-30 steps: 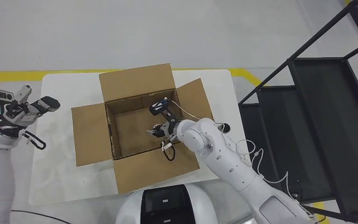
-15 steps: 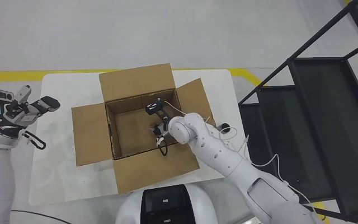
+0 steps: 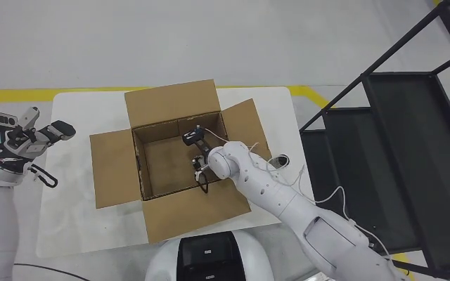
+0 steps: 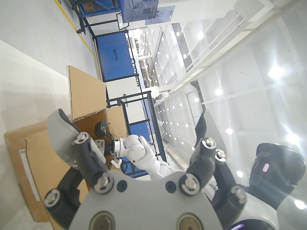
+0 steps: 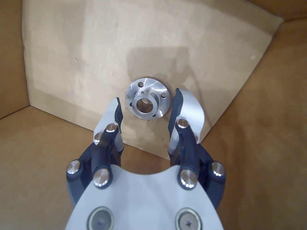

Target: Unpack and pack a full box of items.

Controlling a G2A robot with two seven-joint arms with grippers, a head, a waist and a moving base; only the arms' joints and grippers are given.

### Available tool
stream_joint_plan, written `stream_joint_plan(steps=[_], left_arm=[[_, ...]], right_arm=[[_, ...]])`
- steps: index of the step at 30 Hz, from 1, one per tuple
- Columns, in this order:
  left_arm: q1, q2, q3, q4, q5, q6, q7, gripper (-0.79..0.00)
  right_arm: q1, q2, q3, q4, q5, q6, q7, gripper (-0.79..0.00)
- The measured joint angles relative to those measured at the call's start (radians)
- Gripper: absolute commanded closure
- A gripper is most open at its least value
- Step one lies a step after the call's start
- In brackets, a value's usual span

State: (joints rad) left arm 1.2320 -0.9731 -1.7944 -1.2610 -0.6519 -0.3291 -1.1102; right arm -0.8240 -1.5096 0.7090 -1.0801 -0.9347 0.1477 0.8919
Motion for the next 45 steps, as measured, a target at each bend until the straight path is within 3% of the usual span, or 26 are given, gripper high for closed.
stream_joint_plan(steps=[6,10,12,35,45], left_arm=[[0.0,0.0,0.0,0.0,0.0,0.0,0.0,-0.785],[0.0,0.0,0.0,0.0,0.0,0.0,0.0,-0.785],[0.0,0.0,0.0,0.0,0.0,0.0,0.0,-0.785],[0.0,0.0,0.0,0.0,0.0,0.0,0.0,-0.785],[0.0,0.0,0.0,0.0,0.0,0.0,0.0,-0.785]], right_arm=[[0.027,-0.017,-0.018,0.055,-0.018,0.022,0.003,-0.369],[0.042,-0.028,-0.025,0.08,-0.023,0.024,0.002,-0.175],[0.047,-0.032,-0.029,0.086,-0.027,0.02,0.005,-0.006],[-0.022,-0.011,0.055,-0.06,-0.084,0.013,0.026,0.0],[-0.145,0.03,0.163,-0.344,-0.061,-0.048,0.073,0.0]])
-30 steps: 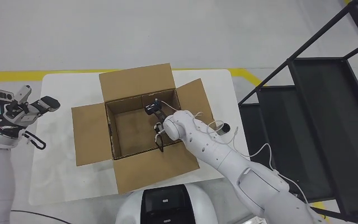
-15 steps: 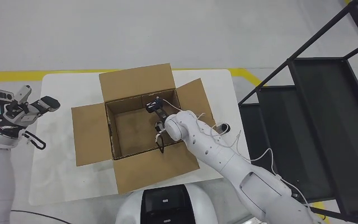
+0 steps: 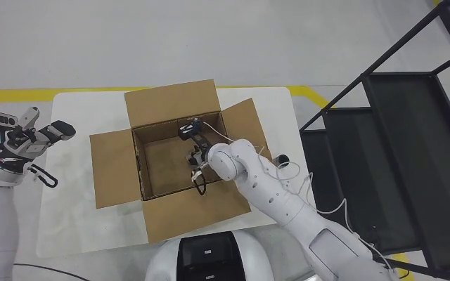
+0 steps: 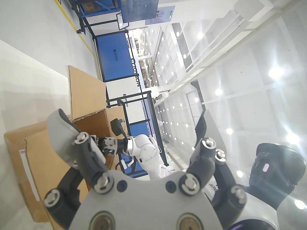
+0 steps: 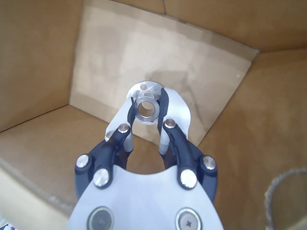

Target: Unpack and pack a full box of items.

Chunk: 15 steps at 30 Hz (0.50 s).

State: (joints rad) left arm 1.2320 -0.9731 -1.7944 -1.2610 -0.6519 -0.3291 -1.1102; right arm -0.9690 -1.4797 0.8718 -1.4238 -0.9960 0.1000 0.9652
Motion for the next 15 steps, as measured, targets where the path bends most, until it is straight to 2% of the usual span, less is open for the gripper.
stream_joint_plan(steps=[6,10,15], left_arm=[[0.0,0.0,0.0,0.0,0.0,0.0,0.0,-0.785],[0.0,0.0,0.0,0.0,0.0,0.0,0.0,-0.785],[0.0,0.0,0.0,0.0,0.0,0.0,0.0,-0.785]], right_arm=[[-0.11,0.025,0.066,-0.17,0.001,-0.049,-0.046,0.0],[-0.137,0.029,0.068,-0.166,0.007,-0.113,-0.138,0.0],[-0.135,0.029,0.067,-0.163,0.002,-0.115,-0.135,0.0]])
